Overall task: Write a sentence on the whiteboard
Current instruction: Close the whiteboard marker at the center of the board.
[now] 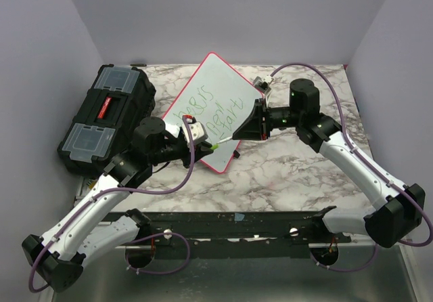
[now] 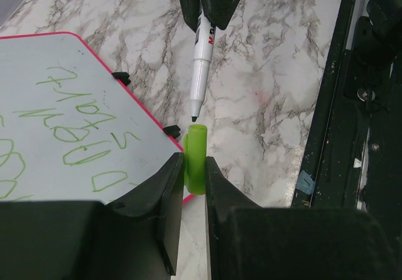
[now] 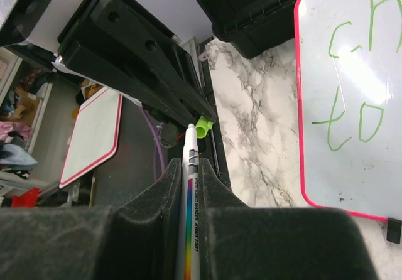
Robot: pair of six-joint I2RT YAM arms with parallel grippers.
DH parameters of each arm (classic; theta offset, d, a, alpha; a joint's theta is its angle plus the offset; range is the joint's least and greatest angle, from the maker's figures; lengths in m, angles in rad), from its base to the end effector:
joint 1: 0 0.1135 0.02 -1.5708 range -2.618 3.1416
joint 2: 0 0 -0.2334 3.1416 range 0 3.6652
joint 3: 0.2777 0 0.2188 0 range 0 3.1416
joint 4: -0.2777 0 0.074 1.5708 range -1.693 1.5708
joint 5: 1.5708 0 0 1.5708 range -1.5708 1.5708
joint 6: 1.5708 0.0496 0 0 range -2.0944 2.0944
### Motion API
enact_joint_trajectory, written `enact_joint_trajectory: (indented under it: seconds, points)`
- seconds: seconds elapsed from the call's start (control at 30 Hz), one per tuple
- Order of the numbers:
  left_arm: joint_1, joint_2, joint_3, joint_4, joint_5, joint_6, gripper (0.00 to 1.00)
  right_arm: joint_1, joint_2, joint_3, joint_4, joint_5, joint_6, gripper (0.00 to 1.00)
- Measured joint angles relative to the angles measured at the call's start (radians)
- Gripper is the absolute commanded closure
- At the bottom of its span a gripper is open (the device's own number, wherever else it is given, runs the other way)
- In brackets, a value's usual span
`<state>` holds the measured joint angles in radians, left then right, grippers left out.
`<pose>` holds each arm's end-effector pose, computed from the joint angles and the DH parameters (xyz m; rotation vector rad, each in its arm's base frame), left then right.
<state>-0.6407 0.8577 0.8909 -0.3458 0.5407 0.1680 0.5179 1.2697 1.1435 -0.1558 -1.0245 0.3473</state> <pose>0.1343 -0.1320 0.3211 1.0904 1.5824 -0.8286 0.2074 0.1670 0.3417 -0.9312 1.7667 1.5186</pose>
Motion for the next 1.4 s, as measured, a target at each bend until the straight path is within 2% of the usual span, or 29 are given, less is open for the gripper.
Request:
enact_joint_trajectory:
  seconds: [0.9,1.4]
  points:
    - [0.0,0.012,0.001,0.003,0.01,-0.002,1.0,0.001,0.021,0.001,-0.059,0.019,-0.047,0.99]
    - [0.004,0.052,0.016,-0.034,0.069,0.004,1.0,0.047,0.082,0.05,-0.18,0.037,-0.14,0.99]
